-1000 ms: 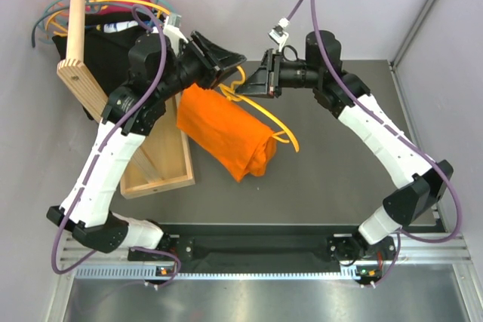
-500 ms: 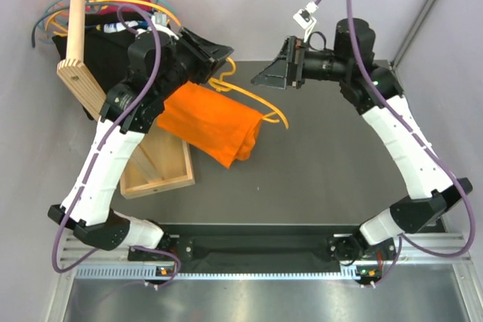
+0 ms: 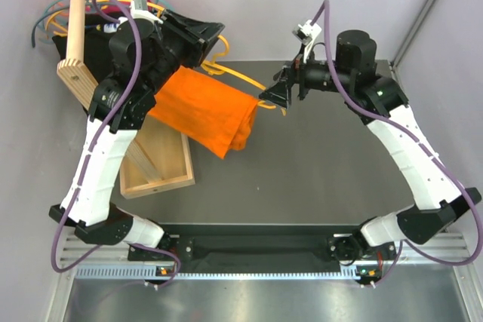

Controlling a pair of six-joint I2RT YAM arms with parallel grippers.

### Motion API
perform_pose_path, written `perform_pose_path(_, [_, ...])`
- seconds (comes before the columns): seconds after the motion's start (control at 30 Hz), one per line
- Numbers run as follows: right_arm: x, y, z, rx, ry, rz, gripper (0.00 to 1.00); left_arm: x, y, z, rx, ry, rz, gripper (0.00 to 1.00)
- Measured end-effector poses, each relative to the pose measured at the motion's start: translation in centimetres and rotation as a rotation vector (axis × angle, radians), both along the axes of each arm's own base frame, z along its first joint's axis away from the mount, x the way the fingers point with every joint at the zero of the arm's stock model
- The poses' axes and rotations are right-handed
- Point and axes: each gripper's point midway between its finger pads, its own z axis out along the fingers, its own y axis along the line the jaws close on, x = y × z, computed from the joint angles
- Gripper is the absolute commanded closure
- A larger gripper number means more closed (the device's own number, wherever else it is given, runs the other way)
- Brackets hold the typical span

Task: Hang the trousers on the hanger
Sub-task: Place the hanger at the clothesline.

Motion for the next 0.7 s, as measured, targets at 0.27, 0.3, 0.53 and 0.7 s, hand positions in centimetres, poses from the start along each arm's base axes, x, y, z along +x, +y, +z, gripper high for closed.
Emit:
perform_pose_path(0.27, [0.1,1.4,-1.1,-0.012,-0.012,0.091,0.39,-0.1,-0.2,0.1,-0.036,0.016,-0.008,1.0])
perform_pose_path(0.3, [0.0,1.6,-1.3,-0.013,-0.01,0.097,0.45,-0.1,-0.3,0.1,-0.04,0.019,-0.011,1.0])
perform_pose_path(0.53, [-0.2,2.6,-1.7,0.004,0.019,0.109,0.8,-0.1,-0.5,-0.1,-0.049,0.029,-0.022,1.0])
perform_pose_path(0.7, [-1.5,4.1,-1.9,0.034,0.019,0.181,1.0,0.5,-0.2,-0.2,-0.048,0.02,-0.002,1.0])
